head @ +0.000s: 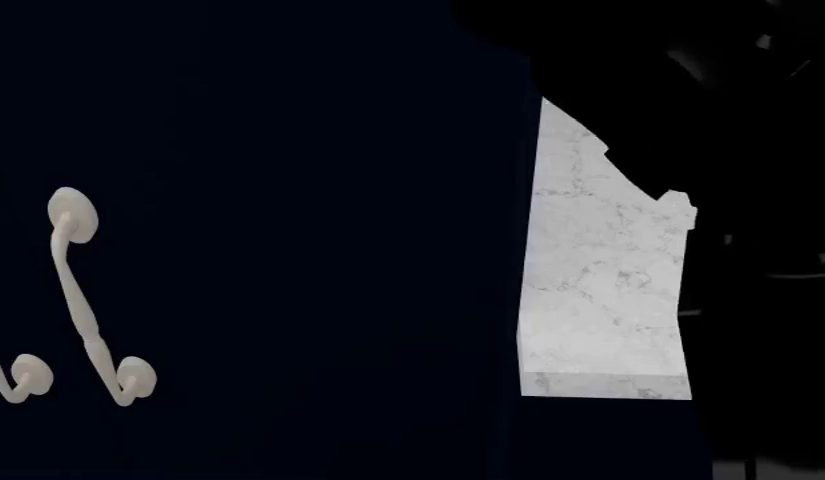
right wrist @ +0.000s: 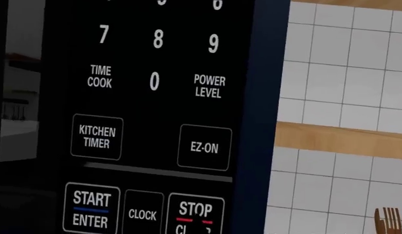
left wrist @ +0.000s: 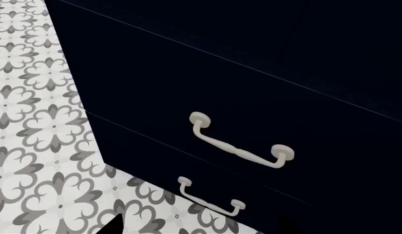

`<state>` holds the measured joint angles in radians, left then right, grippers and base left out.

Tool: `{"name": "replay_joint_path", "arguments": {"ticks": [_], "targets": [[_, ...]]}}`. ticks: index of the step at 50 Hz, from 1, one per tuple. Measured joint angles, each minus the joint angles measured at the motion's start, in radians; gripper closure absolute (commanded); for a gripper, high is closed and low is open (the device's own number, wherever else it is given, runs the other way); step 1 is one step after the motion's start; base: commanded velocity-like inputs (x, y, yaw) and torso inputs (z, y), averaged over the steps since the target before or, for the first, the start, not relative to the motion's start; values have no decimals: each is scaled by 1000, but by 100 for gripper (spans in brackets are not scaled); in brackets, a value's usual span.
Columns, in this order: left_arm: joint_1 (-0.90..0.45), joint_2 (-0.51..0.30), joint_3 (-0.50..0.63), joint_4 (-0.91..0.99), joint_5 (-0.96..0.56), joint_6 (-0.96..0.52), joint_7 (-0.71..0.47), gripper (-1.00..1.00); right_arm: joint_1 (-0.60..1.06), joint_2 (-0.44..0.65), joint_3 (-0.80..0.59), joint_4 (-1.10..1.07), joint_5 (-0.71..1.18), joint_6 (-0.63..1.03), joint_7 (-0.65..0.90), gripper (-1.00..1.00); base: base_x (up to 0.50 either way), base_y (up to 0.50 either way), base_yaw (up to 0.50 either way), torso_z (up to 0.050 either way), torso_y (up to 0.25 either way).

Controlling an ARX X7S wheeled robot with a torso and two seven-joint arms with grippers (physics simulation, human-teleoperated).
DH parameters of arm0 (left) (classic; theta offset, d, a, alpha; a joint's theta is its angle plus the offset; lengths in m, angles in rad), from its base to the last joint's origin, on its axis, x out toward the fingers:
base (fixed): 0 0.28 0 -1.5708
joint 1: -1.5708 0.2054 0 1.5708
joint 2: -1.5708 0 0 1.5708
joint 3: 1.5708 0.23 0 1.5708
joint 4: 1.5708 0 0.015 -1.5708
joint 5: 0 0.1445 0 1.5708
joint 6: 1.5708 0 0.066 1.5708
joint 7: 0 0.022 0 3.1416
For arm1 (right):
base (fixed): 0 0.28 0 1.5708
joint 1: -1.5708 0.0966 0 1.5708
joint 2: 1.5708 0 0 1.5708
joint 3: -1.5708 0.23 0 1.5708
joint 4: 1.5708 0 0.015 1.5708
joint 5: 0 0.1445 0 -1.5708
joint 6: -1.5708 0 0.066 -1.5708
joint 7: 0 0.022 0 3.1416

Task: Press the stop button on the microwave

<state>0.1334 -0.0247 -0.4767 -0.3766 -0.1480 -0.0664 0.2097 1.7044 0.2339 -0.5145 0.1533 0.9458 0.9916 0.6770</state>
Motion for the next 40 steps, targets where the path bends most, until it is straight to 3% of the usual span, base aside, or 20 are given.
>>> {"name": "replay_joint_path", "arguments": {"ticks": [13, 40], "targets": [[0, 0, 0, 0, 0, 0, 0, -100, 12, -30, -50, 168, -79, -99, -81, 100, 0, 0, 0, 0, 0], [0, 0, 0, 0, 0, 0, 0, -100, -28, -59, -125, 130, -256, -135, -78, 100, 22, 4, 12, 4, 0]]}}
